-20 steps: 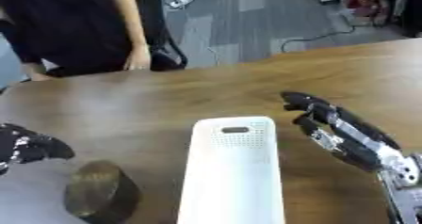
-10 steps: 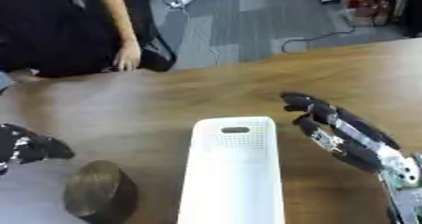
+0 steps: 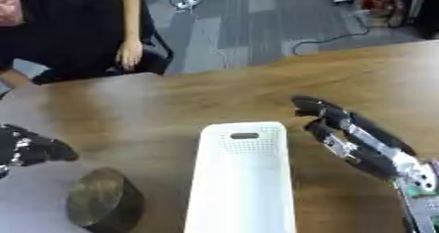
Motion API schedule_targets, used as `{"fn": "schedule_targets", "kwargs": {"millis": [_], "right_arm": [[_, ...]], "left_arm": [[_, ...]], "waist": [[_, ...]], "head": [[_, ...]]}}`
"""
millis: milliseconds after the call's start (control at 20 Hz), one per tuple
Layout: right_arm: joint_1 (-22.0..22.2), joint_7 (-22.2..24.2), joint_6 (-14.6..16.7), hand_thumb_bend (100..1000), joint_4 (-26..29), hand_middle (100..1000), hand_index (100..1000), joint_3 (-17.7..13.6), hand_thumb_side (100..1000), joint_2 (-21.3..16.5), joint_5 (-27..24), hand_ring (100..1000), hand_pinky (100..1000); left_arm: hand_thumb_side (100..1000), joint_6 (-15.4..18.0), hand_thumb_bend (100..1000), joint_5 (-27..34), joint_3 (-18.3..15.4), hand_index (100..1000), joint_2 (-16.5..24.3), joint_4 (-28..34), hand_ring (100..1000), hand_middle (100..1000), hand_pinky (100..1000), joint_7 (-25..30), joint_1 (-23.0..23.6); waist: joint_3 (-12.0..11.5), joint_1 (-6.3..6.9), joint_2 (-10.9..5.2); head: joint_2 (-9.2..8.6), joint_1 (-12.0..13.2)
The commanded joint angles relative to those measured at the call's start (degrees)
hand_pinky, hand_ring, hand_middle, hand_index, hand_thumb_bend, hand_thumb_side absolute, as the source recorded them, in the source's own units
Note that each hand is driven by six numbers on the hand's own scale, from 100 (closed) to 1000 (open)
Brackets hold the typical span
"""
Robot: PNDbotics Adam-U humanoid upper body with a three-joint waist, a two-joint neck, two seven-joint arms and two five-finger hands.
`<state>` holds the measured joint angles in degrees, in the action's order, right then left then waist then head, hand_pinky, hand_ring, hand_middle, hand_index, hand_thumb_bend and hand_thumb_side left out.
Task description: Pick up objects on the table and place them in the box.
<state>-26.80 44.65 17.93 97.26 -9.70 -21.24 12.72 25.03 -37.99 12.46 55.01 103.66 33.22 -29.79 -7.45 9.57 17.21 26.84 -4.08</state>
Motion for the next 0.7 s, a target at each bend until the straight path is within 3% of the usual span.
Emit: {"fn": "schedule_targets", "kwargs": {"millis": [50,700], "right_arm": [[0.3,0.4,0.3,100,0.3,1000,1000,0.0,1000,-0.4,0.0,923,788],[-0.1,0.7,0.5,100,0.2,1000,1000,0.4,1000,-0.1,0.0,924,787]], "left_arm": [[655,0.4,835,-0.9,-0.7,997,0.9,0.8,782,881,680,0.4,-1.5],[650,2.9,827,-3.4,2.7,993,-3.8,-0.4,773,874,676,2.2,-8.5]], "waist": [[0.1,0.38,-0.91],[1.6,0.49,-0.62]], "head": [[-0.63,-0.2],[-0.84,0.8]]}}
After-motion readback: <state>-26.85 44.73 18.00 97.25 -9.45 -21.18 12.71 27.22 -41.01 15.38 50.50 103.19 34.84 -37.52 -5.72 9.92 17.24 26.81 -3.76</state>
